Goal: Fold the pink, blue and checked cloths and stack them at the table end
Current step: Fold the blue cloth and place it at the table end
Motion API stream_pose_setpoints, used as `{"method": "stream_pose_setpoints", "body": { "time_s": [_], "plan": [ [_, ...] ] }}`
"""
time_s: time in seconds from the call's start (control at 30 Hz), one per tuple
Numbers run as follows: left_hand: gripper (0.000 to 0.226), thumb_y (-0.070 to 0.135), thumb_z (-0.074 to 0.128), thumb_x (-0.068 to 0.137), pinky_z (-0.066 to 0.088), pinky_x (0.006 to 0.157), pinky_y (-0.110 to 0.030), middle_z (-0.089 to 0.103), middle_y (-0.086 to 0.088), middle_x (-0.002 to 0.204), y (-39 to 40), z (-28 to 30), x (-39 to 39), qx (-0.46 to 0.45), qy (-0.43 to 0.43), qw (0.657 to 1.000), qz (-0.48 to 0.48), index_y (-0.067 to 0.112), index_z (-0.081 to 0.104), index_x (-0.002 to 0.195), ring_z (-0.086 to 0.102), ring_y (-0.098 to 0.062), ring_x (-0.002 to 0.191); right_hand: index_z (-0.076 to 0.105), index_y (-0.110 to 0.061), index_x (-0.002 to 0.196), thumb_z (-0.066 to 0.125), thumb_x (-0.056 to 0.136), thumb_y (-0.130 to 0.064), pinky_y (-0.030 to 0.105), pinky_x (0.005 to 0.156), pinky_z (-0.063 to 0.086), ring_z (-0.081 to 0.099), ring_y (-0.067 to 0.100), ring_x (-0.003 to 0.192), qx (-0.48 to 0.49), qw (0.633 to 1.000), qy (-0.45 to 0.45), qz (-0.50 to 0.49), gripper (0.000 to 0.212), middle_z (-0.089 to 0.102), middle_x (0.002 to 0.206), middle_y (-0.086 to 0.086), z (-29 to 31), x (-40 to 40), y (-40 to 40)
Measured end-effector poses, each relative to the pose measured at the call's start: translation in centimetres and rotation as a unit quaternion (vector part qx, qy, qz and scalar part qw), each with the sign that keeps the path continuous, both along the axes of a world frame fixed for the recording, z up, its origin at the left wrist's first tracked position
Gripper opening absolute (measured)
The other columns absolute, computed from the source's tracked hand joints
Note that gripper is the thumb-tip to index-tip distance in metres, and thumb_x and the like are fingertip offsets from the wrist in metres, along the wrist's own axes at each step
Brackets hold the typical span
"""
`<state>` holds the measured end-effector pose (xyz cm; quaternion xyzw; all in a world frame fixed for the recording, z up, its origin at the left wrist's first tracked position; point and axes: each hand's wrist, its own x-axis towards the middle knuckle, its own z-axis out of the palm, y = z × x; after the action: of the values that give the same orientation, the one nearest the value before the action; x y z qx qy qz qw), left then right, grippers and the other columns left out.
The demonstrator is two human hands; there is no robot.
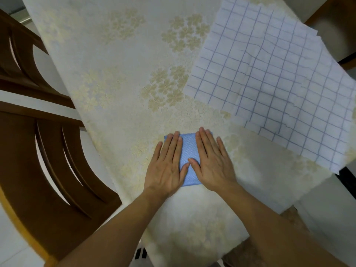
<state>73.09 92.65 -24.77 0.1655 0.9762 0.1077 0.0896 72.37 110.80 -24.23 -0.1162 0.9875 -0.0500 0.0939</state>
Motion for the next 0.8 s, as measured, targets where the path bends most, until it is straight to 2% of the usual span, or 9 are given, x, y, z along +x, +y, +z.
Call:
{"method": "stream_pose_setpoints", "body": {
  "time_s": [0.43,0.57,0.63,0.7,0.73,0.8],
  "plan": [
    [0.085,0.066,0.021,0.098,0.004,0.124,-0.044,-0.003,-0.007,0.166,-0.8,0.9,0.4,-0.042,-0.033,0.998,0.046,0.009,0.0,0.157,-0.008,-0.019,0.152,0.01,-0.004,0.158,0.014,0.099,-0.067,0.05,0.124,0.013,0.003,0.023,0.155,0.007,0.999,-0.03,-0.011,0.086,0.004,0.167,0.012,0.5,1.1,1.2],
    [0.084,0.067,0.017,0.097,0.003,0.124,-0.045,-0.007,-0.005,0.166,-0.7,2.8,0.6,0.002,-0.049,0.995,0.086,0.013,-0.005,0.157,-0.008,-0.02,0.152,0.01,-0.007,0.159,0.014,0.098,-0.067,0.053,0.123,0.015,0.008,0.022,0.154,0.005,0.999,-0.024,-0.035,0.085,0.007,0.168,0.009,2.0,1.3,1.3],
    [0.08,0.06,0.031,0.097,0.016,0.122,-0.042,0.009,-0.01,0.165,-0.8,4.7,0.6,0.08,-0.048,0.979,0.181,0.012,0.009,0.157,0.011,-0.025,0.151,0.022,-0.008,0.157,0.03,0.099,-0.058,0.052,0.119,0.026,0.026,0.026,0.149,-0.017,0.997,0.011,-0.074,0.077,0.025,0.163,0.012,3.3,1.4,1.8],
    [0.065,0.045,0.049,0.097,0.038,0.107,-0.04,0.038,-0.015,0.15,-1.3,6.3,0.8,0.149,-0.039,0.947,0.282,0.008,0.035,0.149,0.041,-0.03,0.134,0.04,-0.007,0.149,0.046,0.096,-0.041,0.049,0.102,0.045,0.052,0.033,0.128,-0.06,0.99,0.053,-0.115,0.064,0.049,0.144,0.016,4.2,1.5,2.7],
    [0.057,0.038,0.054,0.096,0.043,0.098,-0.039,0.047,-0.015,0.14,-1.4,6.9,0.9,0.168,-0.046,0.932,0.316,0.007,0.044,0.142,0.049,-0.031,0.123,0.047,-0.007,0.144,0.052,0.093,-0.033,0.047,0.091,0.05,0.059,0.035,0.114,-0.087,0.984,0.064,-0.14,0.057,0.056,0.132,0.016,4.5,1.6,3.0],
    [0.044,0.032,0.057,0.095,0.043,0.085,-0.033,0.055,-0.013,0.124,-1.3,7.4,1.1,0.195,-0.076,0.908,0.363,0.007,0.053,0.131,0.056,-0.029,0.109,0.054,-0.007,0.135,0.06,0.091,-0.019,0.043,0.077,0.053,0.063,0.034,0.097,-0.148,0.969,0.052,-0.193,0.046,0.059,0.119,0.013,5.0,1.5,3.2]
  ]
}}
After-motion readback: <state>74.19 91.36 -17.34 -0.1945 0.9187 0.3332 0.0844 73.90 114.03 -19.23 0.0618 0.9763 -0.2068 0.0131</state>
